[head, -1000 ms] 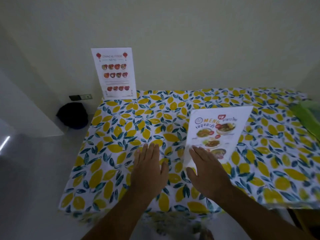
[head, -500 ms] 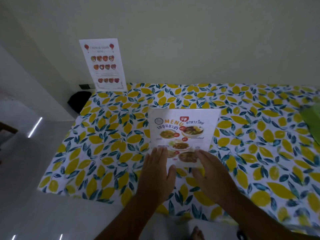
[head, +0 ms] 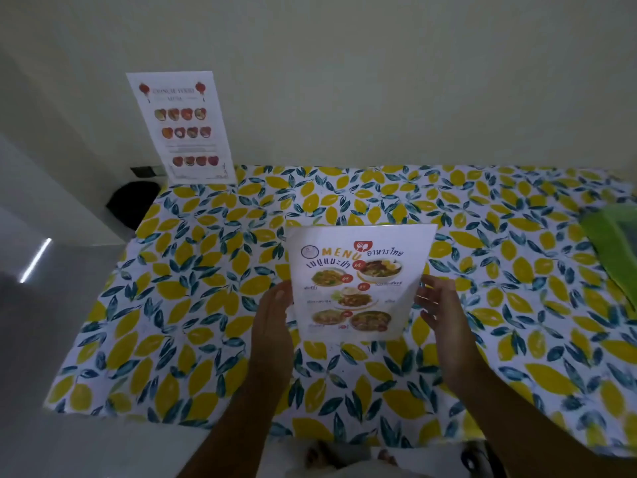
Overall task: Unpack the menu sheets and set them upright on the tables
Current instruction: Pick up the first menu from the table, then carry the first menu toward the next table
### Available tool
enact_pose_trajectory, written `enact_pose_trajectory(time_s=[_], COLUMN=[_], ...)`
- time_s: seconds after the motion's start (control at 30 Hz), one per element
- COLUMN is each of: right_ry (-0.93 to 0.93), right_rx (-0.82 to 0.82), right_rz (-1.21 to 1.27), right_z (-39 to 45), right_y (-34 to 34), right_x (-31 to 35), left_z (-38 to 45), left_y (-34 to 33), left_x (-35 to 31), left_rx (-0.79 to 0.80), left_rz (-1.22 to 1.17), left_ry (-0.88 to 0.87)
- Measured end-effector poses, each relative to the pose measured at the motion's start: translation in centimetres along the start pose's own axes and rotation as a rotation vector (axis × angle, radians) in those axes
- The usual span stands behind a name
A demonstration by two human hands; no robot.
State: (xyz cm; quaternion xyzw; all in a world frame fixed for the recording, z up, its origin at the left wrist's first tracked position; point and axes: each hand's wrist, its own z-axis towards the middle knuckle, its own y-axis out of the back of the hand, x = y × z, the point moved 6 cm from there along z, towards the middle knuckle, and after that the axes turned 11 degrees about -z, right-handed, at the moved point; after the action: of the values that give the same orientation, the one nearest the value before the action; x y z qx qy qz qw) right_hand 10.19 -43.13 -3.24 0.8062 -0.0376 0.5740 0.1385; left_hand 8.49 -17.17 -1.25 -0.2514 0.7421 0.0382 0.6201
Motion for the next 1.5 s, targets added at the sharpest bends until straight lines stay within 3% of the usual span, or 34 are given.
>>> enact_pose_trajectory(time_s=[0.1,0.37,0.67,1.07,1.37,1.5], right_ry=[0.003,0.034,0.128,0.191,0.161,0.219], right_rx=[-0.004,-0.025,-0.122,-0.232,-0.331,-0.356], right_rz=[0.029,0.069,0.028,0.070,0.203,0.203], right_z=[-0.1,-0.6,0.9,12.1,30.3,38.0], right_y=[-0.3,-0.1,5.9,22.8,37.1,42.8], right_x=[-0.3,-0.2,2.9,7.6,12.5,16.0], left_z=[0.4,1.8,2.5,1.5,6.2,8.0], left_y=[0.3,-0.1,-7.8,-30.8,-51.9,-61.0], left_x=[0.4,1.4,0.8,0.5,2.9,4.0], left_rx=[0.022,0.126,0.243,0.460,0.471,0.458], left_rz=[-0.109,-0.110,-0.157,-0.137,-0.097,-0.227], left_ry=[0.036,0.078,0.139,0.040,-0.228,-0.146])
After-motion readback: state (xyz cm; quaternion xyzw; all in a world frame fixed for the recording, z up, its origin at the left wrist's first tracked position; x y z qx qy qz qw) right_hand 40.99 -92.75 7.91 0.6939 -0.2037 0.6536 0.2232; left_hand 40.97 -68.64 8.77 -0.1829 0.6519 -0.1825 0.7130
